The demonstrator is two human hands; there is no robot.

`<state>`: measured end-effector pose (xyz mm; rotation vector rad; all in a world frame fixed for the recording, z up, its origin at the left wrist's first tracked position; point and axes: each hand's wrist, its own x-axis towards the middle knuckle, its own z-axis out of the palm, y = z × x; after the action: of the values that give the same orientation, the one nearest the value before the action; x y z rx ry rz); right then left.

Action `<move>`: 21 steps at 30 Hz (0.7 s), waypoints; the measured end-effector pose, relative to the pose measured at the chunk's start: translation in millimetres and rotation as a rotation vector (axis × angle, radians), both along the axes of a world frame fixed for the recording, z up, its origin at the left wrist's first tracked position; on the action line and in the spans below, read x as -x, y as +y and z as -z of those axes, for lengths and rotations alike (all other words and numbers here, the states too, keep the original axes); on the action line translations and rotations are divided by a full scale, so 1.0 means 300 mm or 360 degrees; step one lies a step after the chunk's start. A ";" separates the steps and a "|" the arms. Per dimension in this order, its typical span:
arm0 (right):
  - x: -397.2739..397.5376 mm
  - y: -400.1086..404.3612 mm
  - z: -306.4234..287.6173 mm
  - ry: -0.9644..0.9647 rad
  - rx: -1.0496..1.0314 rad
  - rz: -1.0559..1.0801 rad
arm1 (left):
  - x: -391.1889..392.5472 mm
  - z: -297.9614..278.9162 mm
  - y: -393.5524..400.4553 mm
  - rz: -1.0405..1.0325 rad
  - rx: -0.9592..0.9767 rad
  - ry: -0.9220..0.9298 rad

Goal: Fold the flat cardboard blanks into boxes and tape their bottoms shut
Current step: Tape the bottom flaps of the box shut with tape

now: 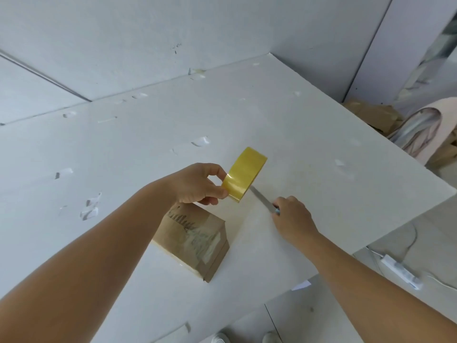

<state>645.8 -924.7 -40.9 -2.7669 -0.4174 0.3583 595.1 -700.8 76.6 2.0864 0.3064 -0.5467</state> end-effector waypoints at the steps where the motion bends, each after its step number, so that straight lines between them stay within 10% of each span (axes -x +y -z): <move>1: 0.000 -0.008 -0.019 0.0026 -0.0029 -0.0011 | 0.004 -0.002 -0.003 -0.0011 -0.0009 -0.0011; 10: 0.160 -0.128 -0.385 -0.0012 -0.0143 -0.0328 | 0.036 0.007 -0.012 -0.0124 -0.0043 -0.0158; 21: 0.255 0.063 -0.533 -0.0496 0.0748 -0.0718 | 0.070 0.010 -0.028 -0.0193 -0.0061 -0.0340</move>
<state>569.4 -905.7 118.9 -3.1734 -1.1808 0.1311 574.2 -709.2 73.5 2.1251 0.3182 -0.2449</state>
